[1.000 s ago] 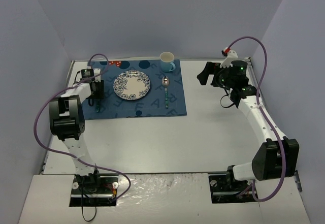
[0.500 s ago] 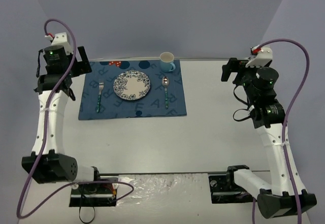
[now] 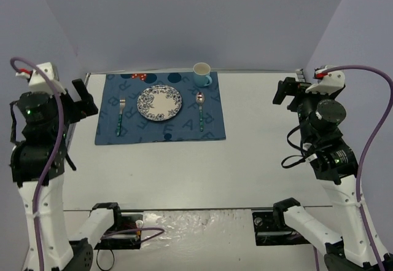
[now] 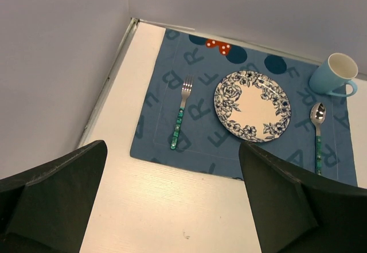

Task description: Set the dinner table for one person

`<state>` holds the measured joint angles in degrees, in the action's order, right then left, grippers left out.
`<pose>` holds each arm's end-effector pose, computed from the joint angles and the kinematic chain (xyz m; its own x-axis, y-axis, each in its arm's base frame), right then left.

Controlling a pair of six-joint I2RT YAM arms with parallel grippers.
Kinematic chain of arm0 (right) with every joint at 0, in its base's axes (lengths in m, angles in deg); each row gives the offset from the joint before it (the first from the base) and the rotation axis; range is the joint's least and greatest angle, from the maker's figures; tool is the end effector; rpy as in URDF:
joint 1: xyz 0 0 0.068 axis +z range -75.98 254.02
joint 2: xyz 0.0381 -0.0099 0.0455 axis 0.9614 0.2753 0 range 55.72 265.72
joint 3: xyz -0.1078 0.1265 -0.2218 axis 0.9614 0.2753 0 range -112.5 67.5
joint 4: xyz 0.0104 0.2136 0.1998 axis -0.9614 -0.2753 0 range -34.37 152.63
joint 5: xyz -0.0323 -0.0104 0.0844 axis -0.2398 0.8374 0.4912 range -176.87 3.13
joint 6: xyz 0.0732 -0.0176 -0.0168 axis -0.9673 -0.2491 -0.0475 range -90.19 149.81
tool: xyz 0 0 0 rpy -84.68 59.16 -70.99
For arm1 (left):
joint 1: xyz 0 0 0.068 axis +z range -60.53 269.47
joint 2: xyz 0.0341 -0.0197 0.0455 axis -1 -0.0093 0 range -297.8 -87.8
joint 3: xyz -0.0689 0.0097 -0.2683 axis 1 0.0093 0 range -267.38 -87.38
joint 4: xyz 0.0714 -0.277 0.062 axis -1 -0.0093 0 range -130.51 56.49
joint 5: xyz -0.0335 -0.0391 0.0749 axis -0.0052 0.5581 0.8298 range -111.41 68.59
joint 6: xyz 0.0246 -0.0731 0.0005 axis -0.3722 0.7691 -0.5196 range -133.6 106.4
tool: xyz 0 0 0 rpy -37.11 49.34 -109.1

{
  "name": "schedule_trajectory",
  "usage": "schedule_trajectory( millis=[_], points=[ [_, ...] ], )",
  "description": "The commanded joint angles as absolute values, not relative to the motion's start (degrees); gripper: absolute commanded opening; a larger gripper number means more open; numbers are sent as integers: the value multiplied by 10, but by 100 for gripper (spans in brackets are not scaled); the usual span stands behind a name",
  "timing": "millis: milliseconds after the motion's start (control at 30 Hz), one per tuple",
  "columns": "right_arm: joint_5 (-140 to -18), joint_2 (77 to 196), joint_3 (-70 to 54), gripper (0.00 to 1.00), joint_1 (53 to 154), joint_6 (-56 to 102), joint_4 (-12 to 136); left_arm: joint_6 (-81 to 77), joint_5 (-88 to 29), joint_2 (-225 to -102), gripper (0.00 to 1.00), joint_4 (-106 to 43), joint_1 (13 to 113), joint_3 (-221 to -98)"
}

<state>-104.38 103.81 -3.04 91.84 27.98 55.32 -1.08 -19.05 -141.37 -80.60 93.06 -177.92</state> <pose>0.2029 0.0445 0.5106 0.2479 0.1117 -0.9623 -0.0233 0.9937 0.1094 0.1836 0.0143 0.5202 -0.1489 -0.2264 -0.9626 -0.1386 0.9686 -0.2064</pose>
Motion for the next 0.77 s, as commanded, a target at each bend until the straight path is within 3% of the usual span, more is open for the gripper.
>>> schedule_trajectory(
  millis=[0, 300, 733],
  points=[
    [-1151, 1014, -26, 100, 958, 287, 582, -4, -150, -1350, 97, -802, 930, -1739],
    [-1143, 988, -18, 100, 986, 286, 582, -8, -87, -1271, 97, -820, 878, -1696],
    [-1134, 977, -19, 100, 990, 287, 582, -32, -17, -1247, 97, -872, 842, -1694]
  ],
)
